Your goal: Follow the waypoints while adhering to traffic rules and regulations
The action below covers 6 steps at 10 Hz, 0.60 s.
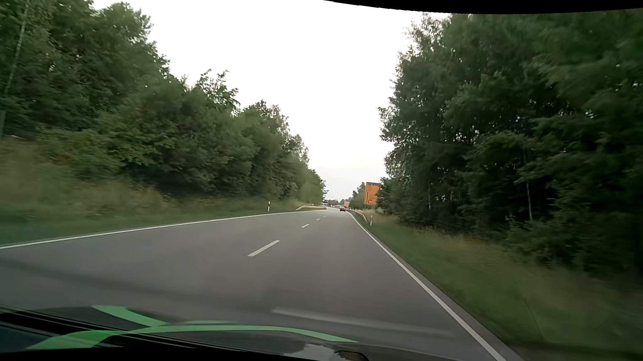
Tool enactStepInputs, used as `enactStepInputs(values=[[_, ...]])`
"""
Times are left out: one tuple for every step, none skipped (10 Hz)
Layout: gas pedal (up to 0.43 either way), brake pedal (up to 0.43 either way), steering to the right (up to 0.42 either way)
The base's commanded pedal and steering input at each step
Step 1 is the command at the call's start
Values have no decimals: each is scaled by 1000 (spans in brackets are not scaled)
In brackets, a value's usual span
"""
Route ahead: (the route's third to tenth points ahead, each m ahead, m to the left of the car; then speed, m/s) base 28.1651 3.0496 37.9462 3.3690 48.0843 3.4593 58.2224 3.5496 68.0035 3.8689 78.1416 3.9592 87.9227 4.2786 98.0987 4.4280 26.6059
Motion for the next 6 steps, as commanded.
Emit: enactStepInputs(values=[[358, 0, 0], [370, 0, -1], [370, 0, -1], [358, 0, -1], [358, 0, 0], [358, 0, -1]])
